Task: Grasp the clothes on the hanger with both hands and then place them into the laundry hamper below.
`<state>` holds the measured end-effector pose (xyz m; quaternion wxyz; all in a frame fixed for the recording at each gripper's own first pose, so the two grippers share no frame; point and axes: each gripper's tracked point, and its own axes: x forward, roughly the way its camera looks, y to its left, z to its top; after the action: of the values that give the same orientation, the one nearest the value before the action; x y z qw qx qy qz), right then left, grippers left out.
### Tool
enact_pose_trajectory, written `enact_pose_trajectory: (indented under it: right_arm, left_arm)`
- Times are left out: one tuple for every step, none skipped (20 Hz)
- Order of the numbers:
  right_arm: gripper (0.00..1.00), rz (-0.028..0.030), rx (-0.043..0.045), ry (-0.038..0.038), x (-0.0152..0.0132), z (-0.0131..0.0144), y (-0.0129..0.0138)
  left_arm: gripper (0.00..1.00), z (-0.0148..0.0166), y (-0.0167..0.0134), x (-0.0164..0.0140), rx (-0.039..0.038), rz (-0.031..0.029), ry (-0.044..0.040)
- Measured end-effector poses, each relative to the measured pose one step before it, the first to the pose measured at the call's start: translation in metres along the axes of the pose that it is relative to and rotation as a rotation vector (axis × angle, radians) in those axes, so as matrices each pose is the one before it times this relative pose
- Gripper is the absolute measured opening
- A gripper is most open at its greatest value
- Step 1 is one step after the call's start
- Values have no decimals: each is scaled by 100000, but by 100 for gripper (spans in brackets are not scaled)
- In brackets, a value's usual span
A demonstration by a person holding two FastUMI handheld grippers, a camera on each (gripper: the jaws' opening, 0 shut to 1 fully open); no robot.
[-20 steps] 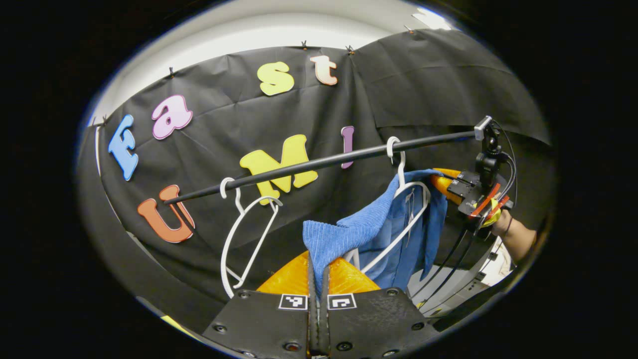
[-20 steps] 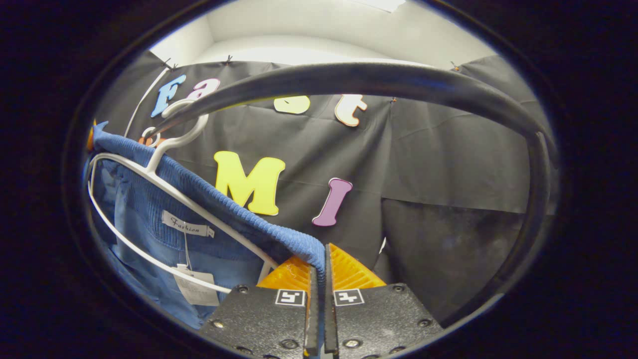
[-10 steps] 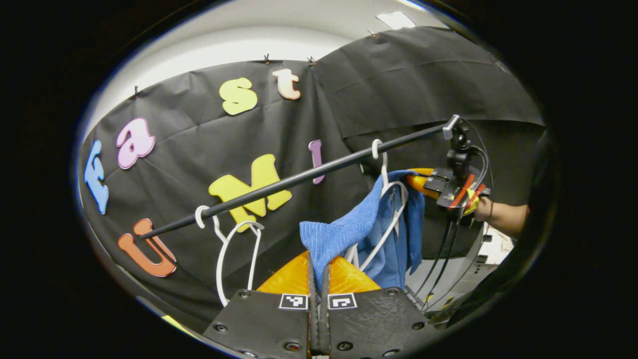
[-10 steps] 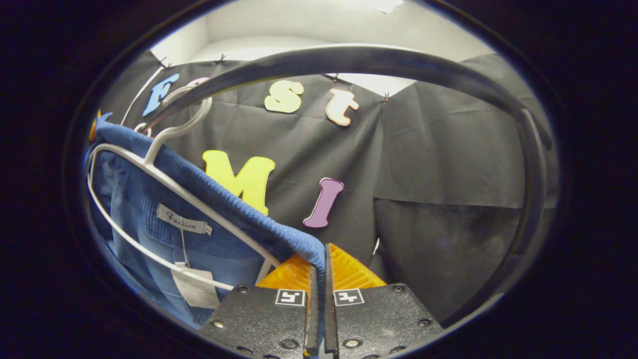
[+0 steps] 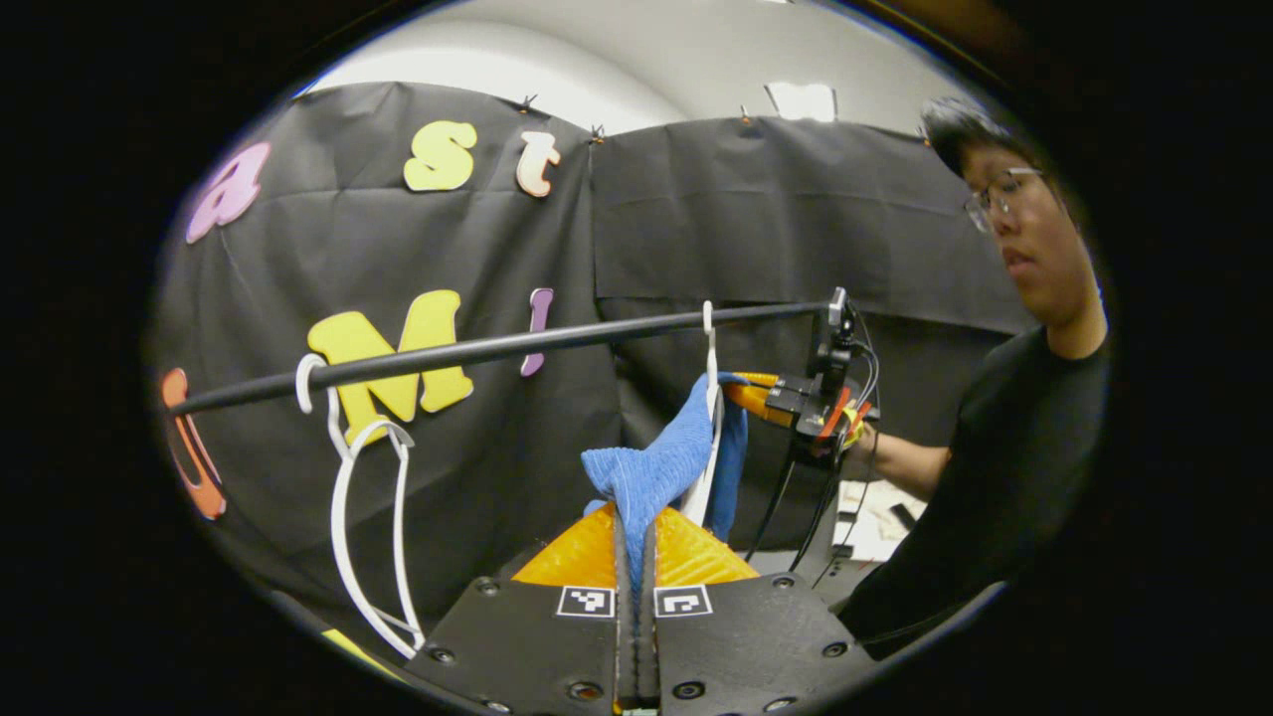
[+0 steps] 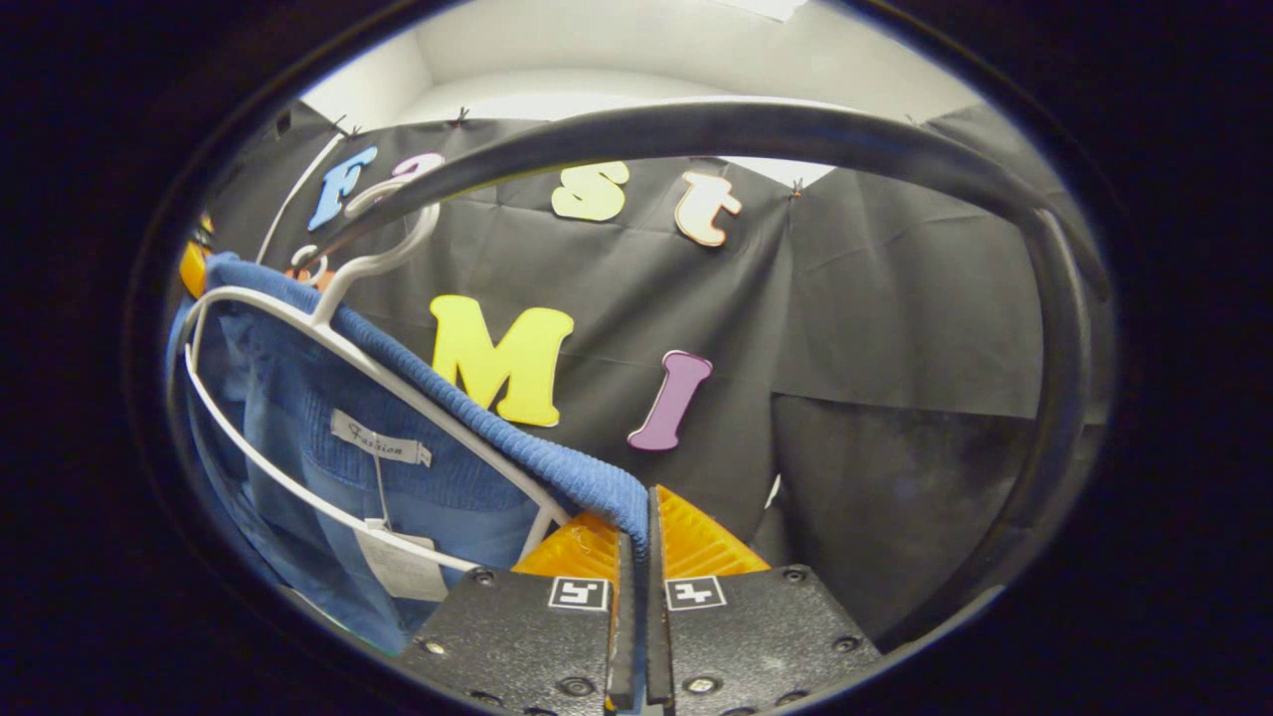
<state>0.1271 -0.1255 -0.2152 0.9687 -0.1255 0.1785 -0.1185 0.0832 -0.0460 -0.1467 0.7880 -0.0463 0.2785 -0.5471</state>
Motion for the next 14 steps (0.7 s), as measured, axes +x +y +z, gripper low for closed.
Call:
enact_pose_trajectory:
  right_arm:
    - [8, 237, 1370, 866, -30, -148, -137]
    - [8, 314, 476, 372, -151, -45, 37]
    - [8, -407, -344, 753, -17, -297, -24]
    - [8, -235, 35, 688, -82, -110, -106]
    - [8, -210, 459, 226, -175, 55, -254]
    - [8, 462, 2095, 814, -203, -14, -83]
    - [7, 506, 2898, 712, -72, -43, -120]
    - [7, 175, 2776, 278, 6, 14, -68]
    - [8, -218, 2052, 1029, -26, -176, -136]
    - [8, 484, 3694, 954, -46, -36, 98]
    - [8, 851, 3123, 483, -209, -131, -34]
    - [8, 417, 587, -910, -99, 75, 41]
    - [8, -739, 181, -578, -234, -324, 62]
    - [7, -709, -477, -213, 42, -21, 6]
  left_arm:
    - [1, -75, -69, -17, -3875, -4083, -2272]
    - [1, 204, 330, -70, -2012, -2324, -3190]
    - [3, 107, -103, 82, -2433, -4127, -2671]
    - [1, 498, -1, 138, -2571, -3116, -3552]
    - [3, 386, 120, 279, -2452, -3427, -3216]
    - [3, 196, 331, 257, -2792, -2010, -3369]
    - [3, 121, 205, 69, -2439, -2028, -1983]
    - [3, 189, 360, 40, -1911, -887, -2533]
    - [3, 113, -40, 144, -1871, -2196, -2191]
    - [3, 271, 88, 188, -1767, -1580, -2816]
    - [3, 424, 193, 134, -2899, -2042, -4446]
    - [3, 290, 383, 287, -3647, -1488, -3920]
    - [3, -143, 424, 126, -3804, -1684, -3729]
    - [3, -239, 584, 151, -4262, -835, -3144]
